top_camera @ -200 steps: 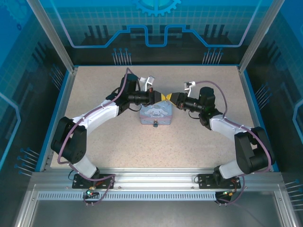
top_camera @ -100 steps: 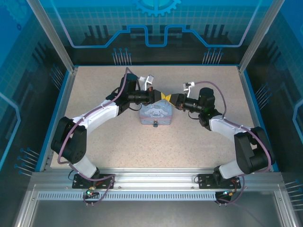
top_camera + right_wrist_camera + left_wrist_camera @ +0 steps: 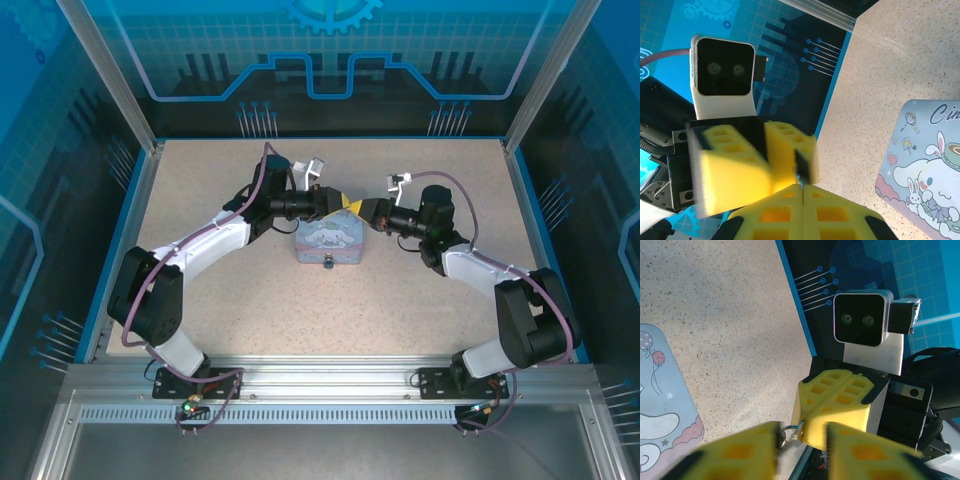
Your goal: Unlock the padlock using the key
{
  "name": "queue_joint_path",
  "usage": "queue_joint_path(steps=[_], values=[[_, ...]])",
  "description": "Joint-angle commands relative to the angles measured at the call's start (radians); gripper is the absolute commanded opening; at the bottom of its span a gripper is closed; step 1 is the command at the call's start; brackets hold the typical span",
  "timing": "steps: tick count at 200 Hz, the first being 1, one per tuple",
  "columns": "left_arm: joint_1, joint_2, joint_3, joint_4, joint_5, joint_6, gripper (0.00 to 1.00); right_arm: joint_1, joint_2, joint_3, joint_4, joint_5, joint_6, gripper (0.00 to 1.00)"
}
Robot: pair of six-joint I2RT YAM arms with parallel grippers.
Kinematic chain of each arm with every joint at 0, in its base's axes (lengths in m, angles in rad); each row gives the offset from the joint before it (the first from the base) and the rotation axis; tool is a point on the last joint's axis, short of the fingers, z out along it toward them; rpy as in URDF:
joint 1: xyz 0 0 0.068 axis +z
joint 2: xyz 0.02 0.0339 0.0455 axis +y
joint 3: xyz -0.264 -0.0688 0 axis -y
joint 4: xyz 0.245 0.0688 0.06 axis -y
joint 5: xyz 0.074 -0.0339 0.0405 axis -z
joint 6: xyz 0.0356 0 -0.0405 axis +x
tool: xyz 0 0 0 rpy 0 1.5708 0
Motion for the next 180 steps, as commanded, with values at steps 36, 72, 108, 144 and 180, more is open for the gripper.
queue_joint_path(steps=[36, 72, 108, 144, 180], values=[[0.015, -0.065, -0.015, 0.024, -0.116, -0.081, 0.75, -0.012, -0.042, -0.046, -0.035, 0.047, -0.002, 0.0], [0.034, -0.093, -0.062, 0.032, -0.162, -0.181, 0.77, -0.015, -0.059, -0.052, -0.042, 0.054, -0.001, 0.0], [0.034, -0.092, -0.103, 0.056, -0.154, -0.284, 0.76, -0.009, -0.08, -0.048, -0.05, 0.052, -0.036, 0.0], [0.034, -0.097, -0.139, 0.081, -0.153, -0.445, 0.75, 0.011, -0.132, -0.032, -0.124, 0.091, -0.147, 0.0], [0.03, -0.099, -0.149, 0.073, -0.165, -0.589, 0.75, 0.138, -0.272, 0.019, -0.383, 0.301, -0.539, 0.0]])
